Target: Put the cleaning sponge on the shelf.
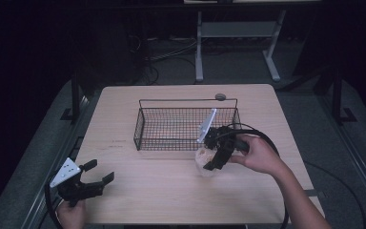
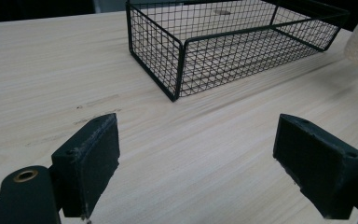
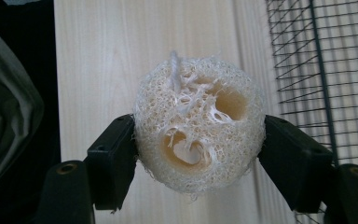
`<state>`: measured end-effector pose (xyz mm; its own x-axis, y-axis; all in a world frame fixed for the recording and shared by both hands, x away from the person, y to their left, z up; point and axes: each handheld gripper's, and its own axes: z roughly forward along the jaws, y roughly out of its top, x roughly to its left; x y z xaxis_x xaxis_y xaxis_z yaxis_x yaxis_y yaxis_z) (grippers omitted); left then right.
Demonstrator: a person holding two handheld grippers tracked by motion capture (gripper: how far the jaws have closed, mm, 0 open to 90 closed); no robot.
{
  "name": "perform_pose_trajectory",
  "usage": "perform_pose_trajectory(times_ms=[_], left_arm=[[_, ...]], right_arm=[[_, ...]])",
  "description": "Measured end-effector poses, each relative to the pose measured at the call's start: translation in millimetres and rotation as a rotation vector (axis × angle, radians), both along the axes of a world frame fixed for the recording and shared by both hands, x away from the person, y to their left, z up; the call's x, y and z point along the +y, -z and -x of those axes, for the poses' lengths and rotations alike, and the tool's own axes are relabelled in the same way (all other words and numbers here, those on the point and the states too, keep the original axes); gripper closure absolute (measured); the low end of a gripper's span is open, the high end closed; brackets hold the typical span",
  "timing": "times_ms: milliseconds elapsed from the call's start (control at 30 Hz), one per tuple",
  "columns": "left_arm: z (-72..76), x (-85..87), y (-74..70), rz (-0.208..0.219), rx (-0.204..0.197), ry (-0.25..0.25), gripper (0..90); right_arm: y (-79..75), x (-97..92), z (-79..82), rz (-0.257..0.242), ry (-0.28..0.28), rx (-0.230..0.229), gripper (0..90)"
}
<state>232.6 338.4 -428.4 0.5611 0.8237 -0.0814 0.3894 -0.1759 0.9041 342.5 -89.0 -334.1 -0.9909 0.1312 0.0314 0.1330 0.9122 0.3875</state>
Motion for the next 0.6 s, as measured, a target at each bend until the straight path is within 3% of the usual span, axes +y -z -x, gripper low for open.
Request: perform_pose_trajectory(times_ms=[600], left_arm=[[-0.6,1.5,0.3,0.006,0.001,-0.004,13.9]], right_arm=[[-26.6,4.9,-31.3,0.006,0.042,-0.016,29.2]])
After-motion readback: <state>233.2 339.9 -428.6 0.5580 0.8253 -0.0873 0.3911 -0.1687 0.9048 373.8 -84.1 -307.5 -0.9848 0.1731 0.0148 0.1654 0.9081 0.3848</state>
